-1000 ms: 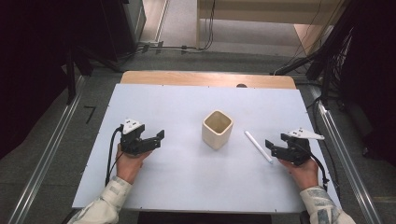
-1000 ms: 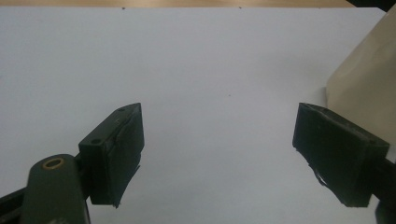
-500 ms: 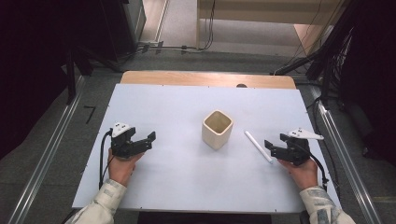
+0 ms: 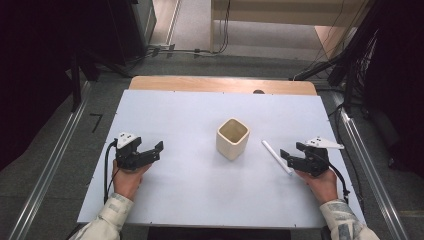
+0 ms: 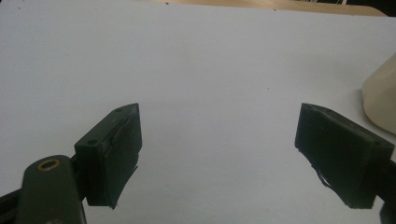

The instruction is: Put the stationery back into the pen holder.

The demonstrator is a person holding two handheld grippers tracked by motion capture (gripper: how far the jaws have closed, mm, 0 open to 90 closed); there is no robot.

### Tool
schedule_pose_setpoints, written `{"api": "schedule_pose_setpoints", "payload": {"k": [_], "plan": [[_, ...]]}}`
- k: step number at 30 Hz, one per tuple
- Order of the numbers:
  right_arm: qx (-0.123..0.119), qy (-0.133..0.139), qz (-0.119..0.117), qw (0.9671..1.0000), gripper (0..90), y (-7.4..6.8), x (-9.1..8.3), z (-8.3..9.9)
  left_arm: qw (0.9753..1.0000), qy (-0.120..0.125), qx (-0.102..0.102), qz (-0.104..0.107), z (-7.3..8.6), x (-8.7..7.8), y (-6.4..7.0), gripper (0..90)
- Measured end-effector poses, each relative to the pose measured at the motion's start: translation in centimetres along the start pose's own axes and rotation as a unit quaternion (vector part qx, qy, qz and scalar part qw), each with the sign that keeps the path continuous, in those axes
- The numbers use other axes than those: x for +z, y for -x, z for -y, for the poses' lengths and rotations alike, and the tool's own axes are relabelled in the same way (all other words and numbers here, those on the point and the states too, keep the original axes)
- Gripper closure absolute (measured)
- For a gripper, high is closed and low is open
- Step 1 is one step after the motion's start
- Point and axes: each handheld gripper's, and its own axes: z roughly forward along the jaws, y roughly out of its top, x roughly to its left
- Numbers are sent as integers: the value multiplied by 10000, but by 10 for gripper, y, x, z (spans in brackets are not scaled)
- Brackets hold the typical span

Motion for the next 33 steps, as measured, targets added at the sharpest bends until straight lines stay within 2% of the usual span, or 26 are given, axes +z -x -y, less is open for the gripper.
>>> {"api": "schedule_pose_setpoints", "payload": {"k": [9, 14, 18, 20, 25, 33], "plan": [[-90, 56, -18, 9999, 262, -3, 5, -2, 10000, -21, -3, -11, 0, 2, 1, 148], [-182, 1, -45, 9998, 265, -7, 11, -3, 10000, -30, 8, -8, 1, 3, 1, 148], [-268, 9, 81, 9996, 282, -9, 13, -5, 10000, -83, 45, -7, 1, 4, 2, 148], [-267, 2, 39, 9996, 299, -9, 14, -5, 9999, -91, 60, 13, 2, 5, 3, 148], [-439, -172, -70, 9989, 335, -13, 20, -3, 9999, -96, 75, 10, 2, 5, 4, 149], [-613, -285, -29, 9977, 361, -20, 28, -2, 9999, -97, 66, 13, 2, 6, 4, 149]]}}
